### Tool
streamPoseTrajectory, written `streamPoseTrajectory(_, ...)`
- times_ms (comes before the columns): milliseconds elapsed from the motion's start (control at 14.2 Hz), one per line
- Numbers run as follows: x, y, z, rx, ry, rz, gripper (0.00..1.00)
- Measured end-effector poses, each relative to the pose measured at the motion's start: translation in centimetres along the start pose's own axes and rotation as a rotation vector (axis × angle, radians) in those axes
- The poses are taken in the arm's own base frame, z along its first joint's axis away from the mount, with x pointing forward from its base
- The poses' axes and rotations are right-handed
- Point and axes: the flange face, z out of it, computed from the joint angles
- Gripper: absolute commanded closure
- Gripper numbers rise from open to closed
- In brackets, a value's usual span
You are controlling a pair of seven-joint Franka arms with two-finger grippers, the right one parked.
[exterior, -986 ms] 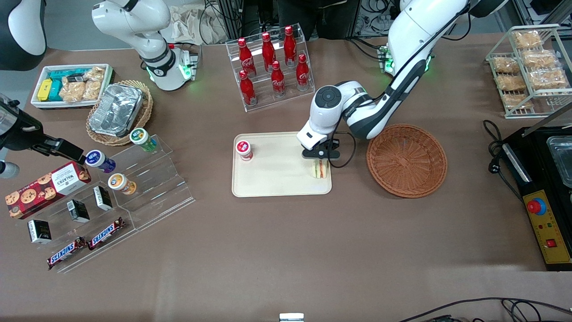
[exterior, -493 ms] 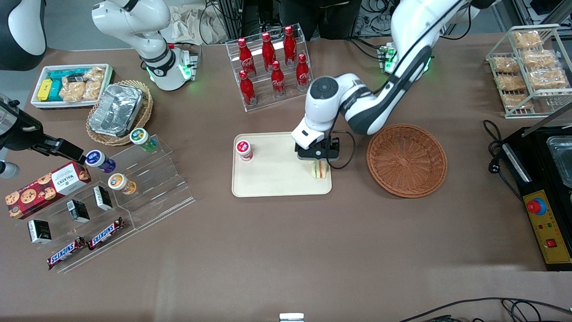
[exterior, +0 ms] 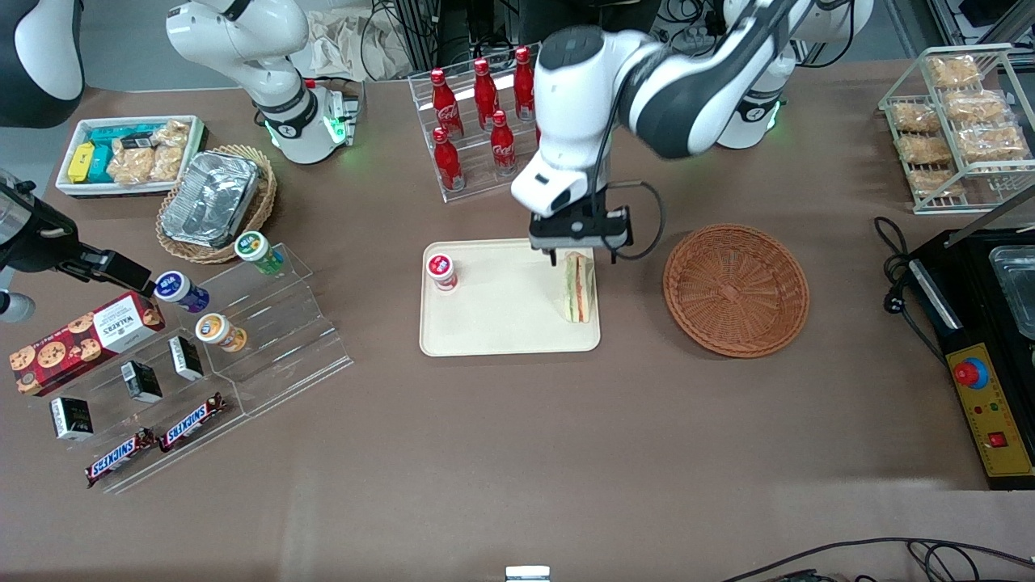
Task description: Place sandwich from basket to tray
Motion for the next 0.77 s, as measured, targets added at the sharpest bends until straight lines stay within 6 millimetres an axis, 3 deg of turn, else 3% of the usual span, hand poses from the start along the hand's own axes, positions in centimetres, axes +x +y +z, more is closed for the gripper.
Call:
streamPoseTrajectory(141, 1.7, -3.2, -1.7, 0.022, 0.011, 0.012, 0.00)
streamPoseTrajectory(423, 5.2, -12.7, -5.8, -0.004, -0.034, -0.016, 0.00)
streamPoseTrajectory(775, 5.4, -22.3, -9.7, 0.006, -0.119, 0.000, 0.00)
